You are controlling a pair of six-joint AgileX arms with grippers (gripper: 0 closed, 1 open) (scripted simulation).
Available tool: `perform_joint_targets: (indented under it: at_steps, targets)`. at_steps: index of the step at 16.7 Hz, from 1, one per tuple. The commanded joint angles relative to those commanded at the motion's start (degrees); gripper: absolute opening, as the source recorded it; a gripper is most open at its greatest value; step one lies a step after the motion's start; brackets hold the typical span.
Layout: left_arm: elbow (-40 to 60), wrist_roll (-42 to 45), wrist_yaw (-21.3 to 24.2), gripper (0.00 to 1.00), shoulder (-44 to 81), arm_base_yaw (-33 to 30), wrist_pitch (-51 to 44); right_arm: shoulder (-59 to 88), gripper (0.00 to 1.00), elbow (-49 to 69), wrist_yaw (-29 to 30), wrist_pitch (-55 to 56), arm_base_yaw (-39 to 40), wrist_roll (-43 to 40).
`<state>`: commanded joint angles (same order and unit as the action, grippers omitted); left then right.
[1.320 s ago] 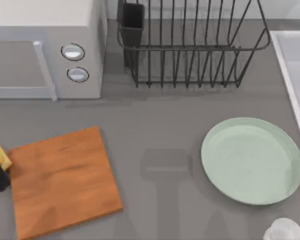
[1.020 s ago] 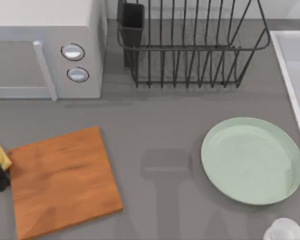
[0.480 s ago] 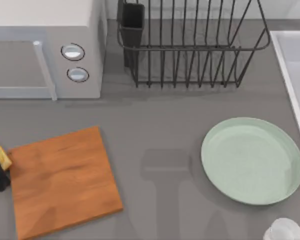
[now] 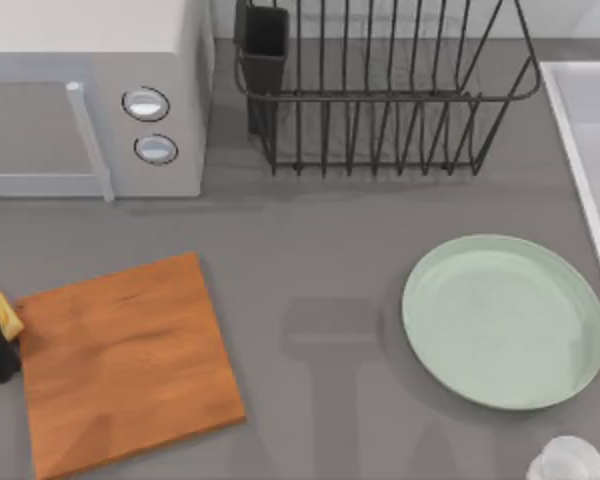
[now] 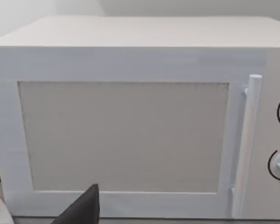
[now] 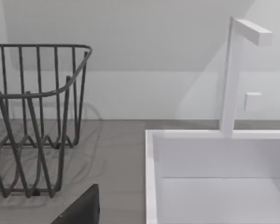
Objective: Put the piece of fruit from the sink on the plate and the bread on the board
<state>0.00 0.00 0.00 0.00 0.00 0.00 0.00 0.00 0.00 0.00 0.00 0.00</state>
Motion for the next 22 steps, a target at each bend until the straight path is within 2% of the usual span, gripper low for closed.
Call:
perform_joint_targets:
  at_steps: [4, 8, 12, 22]
  targets:
    - [0.0, 0.0, 0.0, 1.0, 0.0, 0.0, 0.0, 1.8, 1.0, 1.6, 0.0, -1.1, -0.3, -0.3]
    - [0.0, 0.0, 0.0, 1.0, 0.0, 0.0, 0.0, 12.6, 1.0, 10.7, 0.0, -7.5, -2.2, -2.1]
    - [0.0, 0.0, 0.0, 1.0, 0.0, 0.0, 0.0, 32.0, 1.0, 25.1, 0.0, -17.6, -5.2, -5.0]
    - [0.0, 0.0, 0.0, 1.0, 0.0, 0.0, 0.0, 91.1, 1.0, 65.2, 0.1, -45.8, -13.6, -12.9]
